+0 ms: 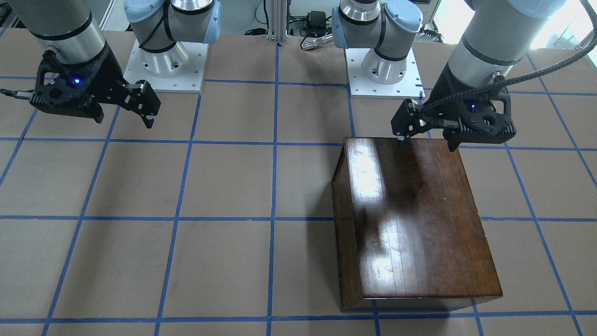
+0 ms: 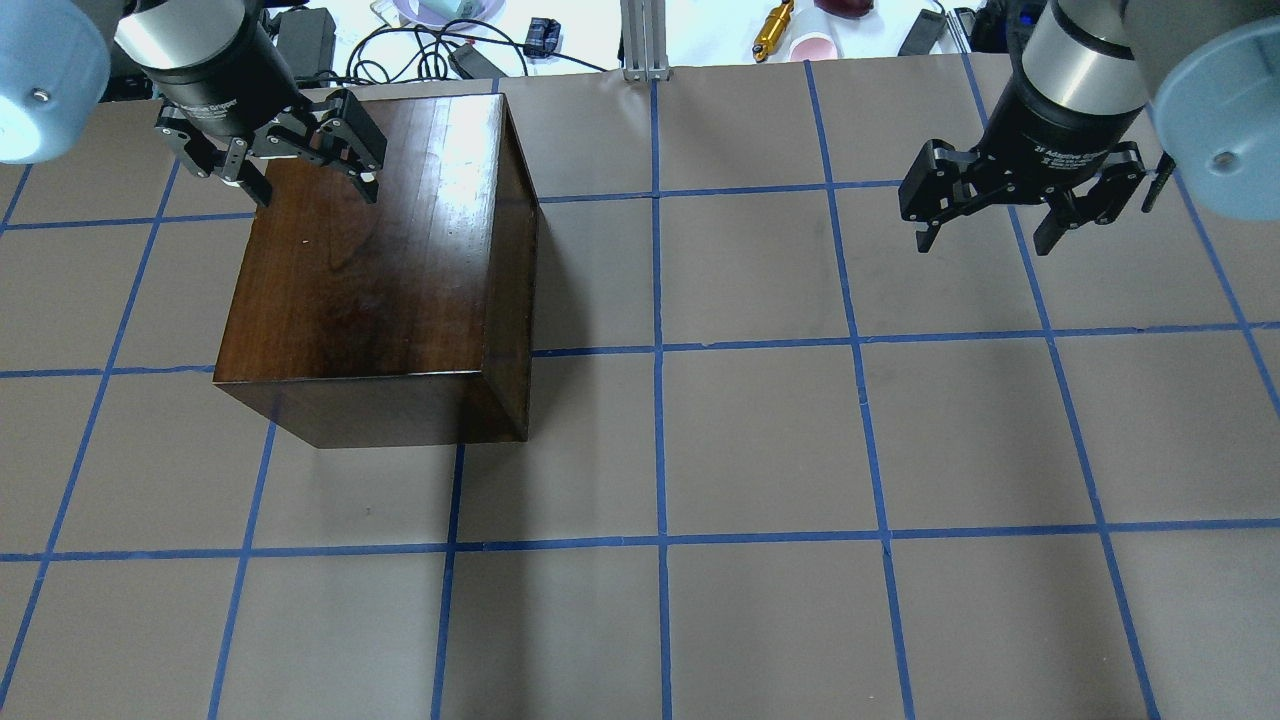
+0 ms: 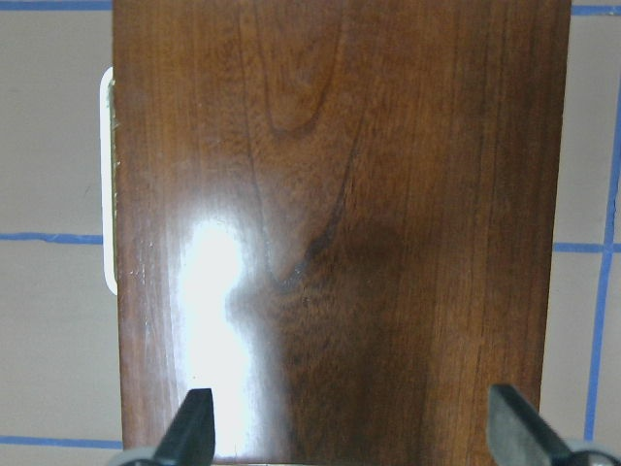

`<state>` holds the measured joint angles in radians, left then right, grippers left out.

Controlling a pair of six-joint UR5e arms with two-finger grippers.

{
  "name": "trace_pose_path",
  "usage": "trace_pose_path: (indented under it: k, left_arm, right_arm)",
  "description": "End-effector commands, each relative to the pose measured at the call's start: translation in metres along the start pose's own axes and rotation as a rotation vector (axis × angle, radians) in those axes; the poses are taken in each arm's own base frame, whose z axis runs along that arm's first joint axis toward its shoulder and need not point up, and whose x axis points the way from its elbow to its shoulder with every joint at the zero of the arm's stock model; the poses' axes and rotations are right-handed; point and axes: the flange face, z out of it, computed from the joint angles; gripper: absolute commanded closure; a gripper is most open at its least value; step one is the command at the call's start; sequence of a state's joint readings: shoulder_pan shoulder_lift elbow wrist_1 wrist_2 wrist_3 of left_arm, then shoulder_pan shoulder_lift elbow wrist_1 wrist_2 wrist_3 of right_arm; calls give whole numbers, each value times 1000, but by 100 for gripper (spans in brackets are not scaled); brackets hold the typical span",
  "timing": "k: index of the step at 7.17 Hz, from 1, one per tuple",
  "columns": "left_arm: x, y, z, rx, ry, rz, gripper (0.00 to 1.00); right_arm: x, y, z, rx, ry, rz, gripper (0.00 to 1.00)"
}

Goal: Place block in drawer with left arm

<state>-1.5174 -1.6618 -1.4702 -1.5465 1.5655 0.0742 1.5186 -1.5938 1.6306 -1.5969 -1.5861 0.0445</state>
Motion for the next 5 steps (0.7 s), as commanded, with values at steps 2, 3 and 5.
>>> trace_pose_path:
  k: [2, 3, 5]
  left_arm:
    - [0, 1, 0, 0, 4, -1, 0]
    - [-1, 2, -2, 3, 4, -2, 0]
    - [-3, 4, -6, 9, 3, -7, 0]
  right_arm:
    - [0, 0, 0, 0, 0, 0, 0]
    - [0, 0, 0, 0, 0, 0, 0]
    - [0, 0, 0, 0, 0, 0, 0]
